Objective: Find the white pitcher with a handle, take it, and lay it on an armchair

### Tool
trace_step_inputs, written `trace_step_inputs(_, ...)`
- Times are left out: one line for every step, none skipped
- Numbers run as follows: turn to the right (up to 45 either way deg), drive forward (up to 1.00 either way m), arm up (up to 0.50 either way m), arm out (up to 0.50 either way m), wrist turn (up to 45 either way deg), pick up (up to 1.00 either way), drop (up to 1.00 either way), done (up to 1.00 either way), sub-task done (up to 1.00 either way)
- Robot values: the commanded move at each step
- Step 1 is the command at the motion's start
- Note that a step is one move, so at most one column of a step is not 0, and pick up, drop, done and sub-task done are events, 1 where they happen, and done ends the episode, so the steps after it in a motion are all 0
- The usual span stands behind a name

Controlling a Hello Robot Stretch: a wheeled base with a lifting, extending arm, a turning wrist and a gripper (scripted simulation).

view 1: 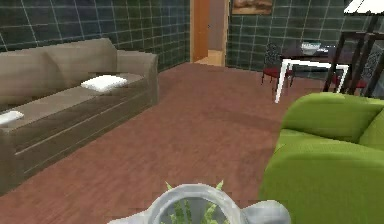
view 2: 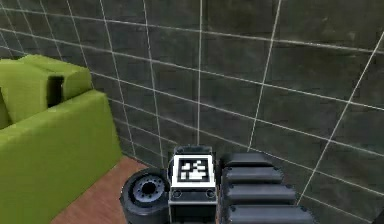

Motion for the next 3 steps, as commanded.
trace_step_inputs(3.0,0.0,0.0,0.0,0.0,0.0,0.0,0.0,0.0)
trace_step_inputs(0.0,1.0,0.0,0.0,0.0,0.0,0.0,0.0,0.0)
trace_step_inputs(15.0,0.0,0.0,0.0,0.0,0.0,0.0,0.0,0.0)
